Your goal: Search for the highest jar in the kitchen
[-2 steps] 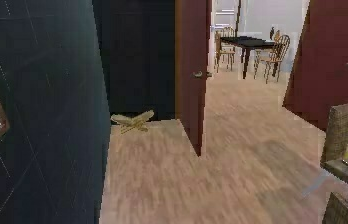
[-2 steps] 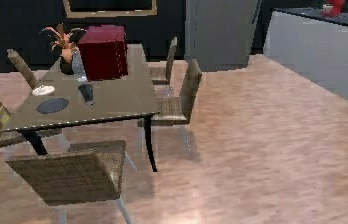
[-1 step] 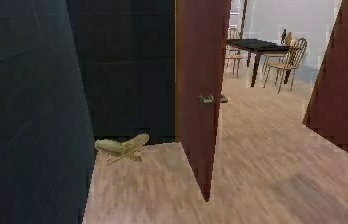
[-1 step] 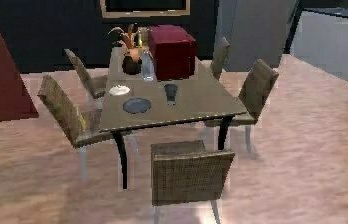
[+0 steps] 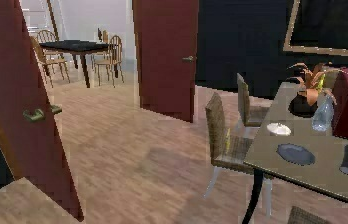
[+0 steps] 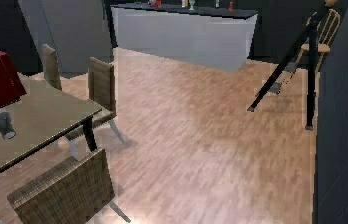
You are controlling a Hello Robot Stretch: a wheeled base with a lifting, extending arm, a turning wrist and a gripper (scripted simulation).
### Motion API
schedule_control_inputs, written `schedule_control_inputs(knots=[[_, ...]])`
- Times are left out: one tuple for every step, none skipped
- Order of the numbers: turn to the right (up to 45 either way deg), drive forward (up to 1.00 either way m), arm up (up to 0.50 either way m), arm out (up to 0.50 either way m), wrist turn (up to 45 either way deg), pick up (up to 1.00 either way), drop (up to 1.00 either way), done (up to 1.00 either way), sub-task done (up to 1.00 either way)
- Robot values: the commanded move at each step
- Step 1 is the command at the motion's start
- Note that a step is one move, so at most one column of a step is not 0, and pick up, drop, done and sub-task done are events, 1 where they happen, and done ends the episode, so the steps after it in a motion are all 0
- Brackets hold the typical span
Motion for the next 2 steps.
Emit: schedule_control_inputs(knots=[[9.0, 0.00, 0.00, 0.00, 0.0, 0.00, 0.00, 0.00, 0.00], [0.0, 0.50, 0.00, 0.00, 0.0, 0.00, 0.00, 0.00, 0.00]])
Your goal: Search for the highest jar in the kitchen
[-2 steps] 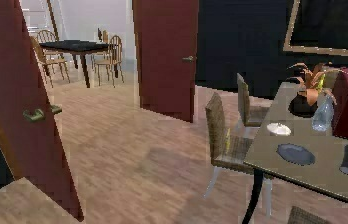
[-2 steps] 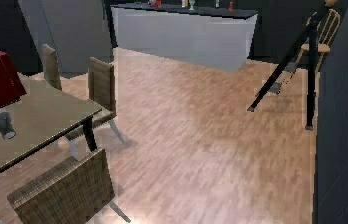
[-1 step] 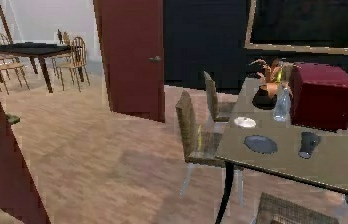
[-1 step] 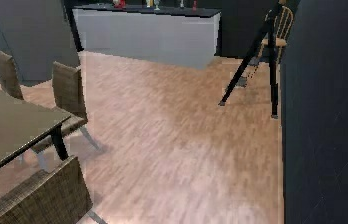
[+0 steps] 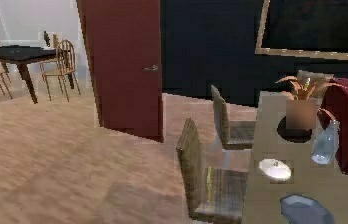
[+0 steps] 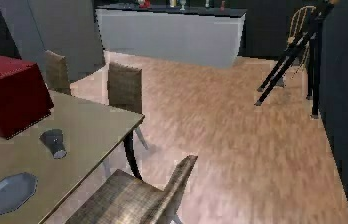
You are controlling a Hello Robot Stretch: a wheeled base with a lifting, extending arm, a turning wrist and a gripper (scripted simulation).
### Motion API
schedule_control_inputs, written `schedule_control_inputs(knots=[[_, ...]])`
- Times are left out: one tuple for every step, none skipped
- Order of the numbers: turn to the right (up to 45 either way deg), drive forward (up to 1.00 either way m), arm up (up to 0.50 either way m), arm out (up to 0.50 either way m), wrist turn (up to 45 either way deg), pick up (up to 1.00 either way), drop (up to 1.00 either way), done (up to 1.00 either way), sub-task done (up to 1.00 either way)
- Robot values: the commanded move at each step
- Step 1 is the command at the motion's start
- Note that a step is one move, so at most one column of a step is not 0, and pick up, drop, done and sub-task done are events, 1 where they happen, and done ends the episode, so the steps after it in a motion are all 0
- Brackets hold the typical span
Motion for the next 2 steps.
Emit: schedule_control_inputs(knots=[[45.0, 0.00, 0.00, 0.00, 0.0, 0.00, 0.00, 0.00, 0.00], [45.0, 0.00, 0.00, 0.00, 0.0, 0.00, 0.00, 0.00, 0.00]])
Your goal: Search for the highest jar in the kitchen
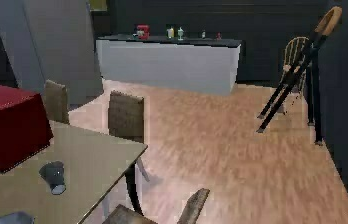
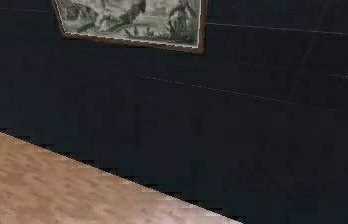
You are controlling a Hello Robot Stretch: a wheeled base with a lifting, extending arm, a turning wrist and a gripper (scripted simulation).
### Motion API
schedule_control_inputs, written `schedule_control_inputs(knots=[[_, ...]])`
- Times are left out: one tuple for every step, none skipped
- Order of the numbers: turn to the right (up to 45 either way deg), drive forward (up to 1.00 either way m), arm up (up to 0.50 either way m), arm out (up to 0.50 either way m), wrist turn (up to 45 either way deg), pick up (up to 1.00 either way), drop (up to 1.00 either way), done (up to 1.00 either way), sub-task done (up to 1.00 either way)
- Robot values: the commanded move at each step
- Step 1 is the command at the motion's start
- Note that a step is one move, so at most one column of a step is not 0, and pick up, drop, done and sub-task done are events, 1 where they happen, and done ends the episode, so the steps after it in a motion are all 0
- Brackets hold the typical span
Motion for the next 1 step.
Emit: schedule_control_inputs(knots=[[45.0, 0.00, 0.00, 0.00, 0.0, 0.00, 0.00, 0.00, 0.00]])
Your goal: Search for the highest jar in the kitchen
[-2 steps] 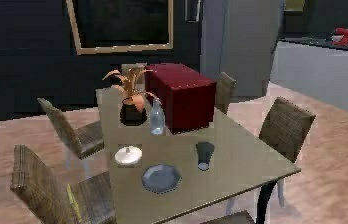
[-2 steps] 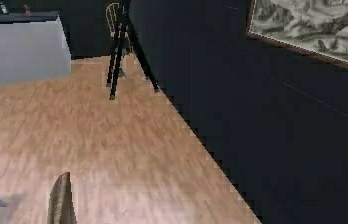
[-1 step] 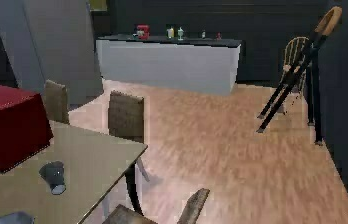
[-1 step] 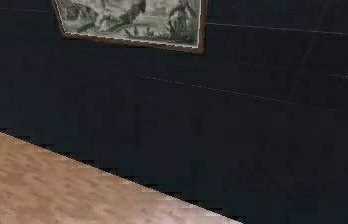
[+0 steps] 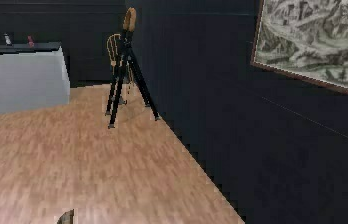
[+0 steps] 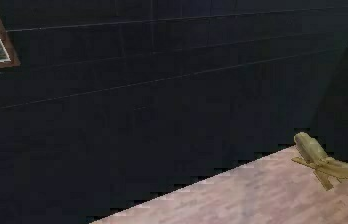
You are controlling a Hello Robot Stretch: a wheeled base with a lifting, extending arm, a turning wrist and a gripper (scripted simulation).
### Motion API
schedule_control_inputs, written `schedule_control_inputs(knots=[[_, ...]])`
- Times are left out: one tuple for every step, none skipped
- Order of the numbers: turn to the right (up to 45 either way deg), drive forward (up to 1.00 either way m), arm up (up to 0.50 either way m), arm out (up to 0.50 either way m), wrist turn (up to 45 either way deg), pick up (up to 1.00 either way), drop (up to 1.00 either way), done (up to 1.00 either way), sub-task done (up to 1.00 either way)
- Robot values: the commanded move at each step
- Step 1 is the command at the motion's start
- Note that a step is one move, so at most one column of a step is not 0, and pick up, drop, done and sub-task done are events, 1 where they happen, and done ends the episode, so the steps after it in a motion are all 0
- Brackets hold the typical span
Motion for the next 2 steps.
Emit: schedule_control_inputs(knots=[[21.0, 0.00, 0.00, 0.00, 0.0, 0.00, 0.00, 0.00, 0.00], [0.0, 0.40, 0.00, 0.00, 0.0, 0.00, 0.00, 0.00, 0.00]])
